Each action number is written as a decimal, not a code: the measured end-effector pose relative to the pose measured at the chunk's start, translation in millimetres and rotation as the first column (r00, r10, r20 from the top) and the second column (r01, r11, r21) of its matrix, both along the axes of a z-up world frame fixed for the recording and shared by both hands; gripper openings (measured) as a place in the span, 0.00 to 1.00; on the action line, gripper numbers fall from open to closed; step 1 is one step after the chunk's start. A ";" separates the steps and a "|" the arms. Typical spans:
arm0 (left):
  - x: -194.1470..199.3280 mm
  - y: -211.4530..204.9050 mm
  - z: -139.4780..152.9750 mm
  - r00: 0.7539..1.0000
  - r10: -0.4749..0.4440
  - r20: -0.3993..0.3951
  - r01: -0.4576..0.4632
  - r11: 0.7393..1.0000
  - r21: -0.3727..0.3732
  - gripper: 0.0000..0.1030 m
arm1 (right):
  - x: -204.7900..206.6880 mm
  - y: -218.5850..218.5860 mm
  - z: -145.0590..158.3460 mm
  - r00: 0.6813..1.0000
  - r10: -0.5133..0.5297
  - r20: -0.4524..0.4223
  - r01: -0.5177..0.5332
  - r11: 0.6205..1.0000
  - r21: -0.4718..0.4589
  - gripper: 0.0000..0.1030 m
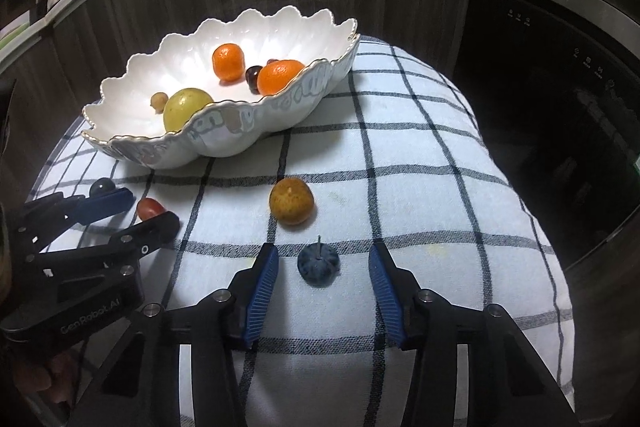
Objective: Organize fruits
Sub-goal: 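Grasp the brown-red oval fruit with the left tool while the right tool grasps the small blue plum, then lift the oval fruit and blue plum and carry both over the bowl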
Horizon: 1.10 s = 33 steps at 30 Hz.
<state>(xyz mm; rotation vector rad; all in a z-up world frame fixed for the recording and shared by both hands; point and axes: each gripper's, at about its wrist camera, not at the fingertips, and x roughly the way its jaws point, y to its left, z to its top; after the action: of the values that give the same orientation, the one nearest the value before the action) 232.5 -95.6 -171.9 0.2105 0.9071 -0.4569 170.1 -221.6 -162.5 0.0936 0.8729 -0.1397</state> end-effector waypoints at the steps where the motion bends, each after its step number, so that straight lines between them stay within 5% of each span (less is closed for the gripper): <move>1: 1.0 0.1 -0.1 1.000 0.000 0.000 0.000 1.000 0.000 0.54 | 0.0 0.3 -0.1 1.000 0.002 0.000 -0.002 1.000 0.000 0.44; 13: -3.4 -4.7 0.6 0.999 -0.029 0.015 0.029 1.000 0.007 0.29 | 1.1 0.5 -0.7 1.000 0.011 -0.001 -0.011 1.000 0.007 0.23; 33: -17.2 8.1 23.8 1.000 0.008 0.026 -0.007 1.000 -0.025 0.28 | -3.3 3.3 15.7 0.999 0.029 0.036 -0.029 1.000 -0.001 0.22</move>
<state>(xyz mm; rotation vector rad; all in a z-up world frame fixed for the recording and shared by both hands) 215.4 -87.5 -148.0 0.1898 0.8757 -0.4571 166.8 -218.3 -146.9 0.0827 0.8377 -0.1111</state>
